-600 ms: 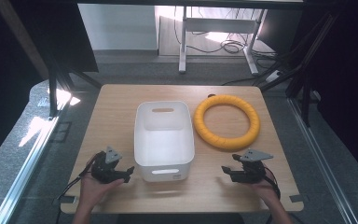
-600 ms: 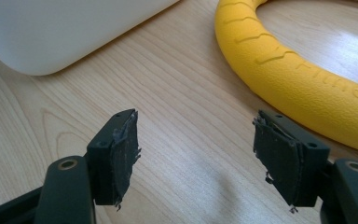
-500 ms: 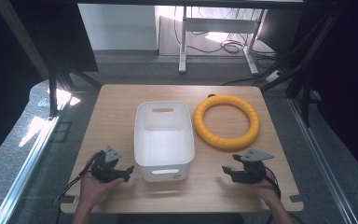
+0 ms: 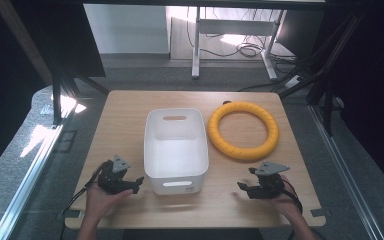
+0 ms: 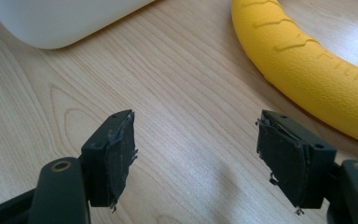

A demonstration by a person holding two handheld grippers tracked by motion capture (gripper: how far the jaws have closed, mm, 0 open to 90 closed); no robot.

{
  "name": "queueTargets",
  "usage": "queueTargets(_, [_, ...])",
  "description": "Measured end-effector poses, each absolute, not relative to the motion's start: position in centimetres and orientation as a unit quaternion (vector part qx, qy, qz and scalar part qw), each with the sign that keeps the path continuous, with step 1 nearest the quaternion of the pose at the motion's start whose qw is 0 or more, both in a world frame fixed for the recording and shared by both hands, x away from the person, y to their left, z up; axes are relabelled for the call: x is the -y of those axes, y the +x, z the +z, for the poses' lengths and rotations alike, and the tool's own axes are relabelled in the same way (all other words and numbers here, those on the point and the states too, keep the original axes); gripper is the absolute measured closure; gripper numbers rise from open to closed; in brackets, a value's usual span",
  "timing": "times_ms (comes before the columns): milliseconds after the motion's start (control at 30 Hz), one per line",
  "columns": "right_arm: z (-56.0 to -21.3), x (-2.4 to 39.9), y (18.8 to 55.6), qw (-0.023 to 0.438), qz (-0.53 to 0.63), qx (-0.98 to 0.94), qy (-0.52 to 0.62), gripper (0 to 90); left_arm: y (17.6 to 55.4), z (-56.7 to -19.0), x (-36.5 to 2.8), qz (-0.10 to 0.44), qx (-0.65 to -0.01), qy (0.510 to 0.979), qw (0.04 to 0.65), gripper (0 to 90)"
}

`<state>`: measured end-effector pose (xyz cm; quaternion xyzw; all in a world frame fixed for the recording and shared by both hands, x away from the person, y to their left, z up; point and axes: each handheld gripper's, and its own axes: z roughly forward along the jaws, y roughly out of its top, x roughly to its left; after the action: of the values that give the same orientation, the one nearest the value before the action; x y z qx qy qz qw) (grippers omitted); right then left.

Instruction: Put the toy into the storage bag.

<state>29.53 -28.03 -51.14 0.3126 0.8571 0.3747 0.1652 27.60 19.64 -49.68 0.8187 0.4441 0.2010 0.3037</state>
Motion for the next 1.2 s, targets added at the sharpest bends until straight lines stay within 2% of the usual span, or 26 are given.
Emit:
queueTargets(367, [-49.5, 28.3, 30.1, 0.164, 0.397, -0.840, 0.330, 26.5, 27.4, -49.2, -20.1, 0.199, -0.449, 0.814, 0.311, 13.9])
queueTargets(533, [-49.0, 27.8, 31.0, 0.163, 0.376, -0.862, 0.297, 27.5, 27.5, -49.3, -20.1, 0.199, -0.447, 0.817, 0.306, 13.9])
queueTargets(800, [-46.3, 27.0, 35.1, 0.144, 0.325, -0.898, 0.261, 28.4, 27.3, -49.0, -20.4, 0.197, -0.446, 0.815, 0.313, 14.0])
queueTargets(1200, [-46.9, 26.4, 39.6, 0.111, 0.271, -0.922, 0.254, 30.0, 27.4, -49.1, -20.3, 0.199, -0.446, 0.817, 0.307, 14.0])
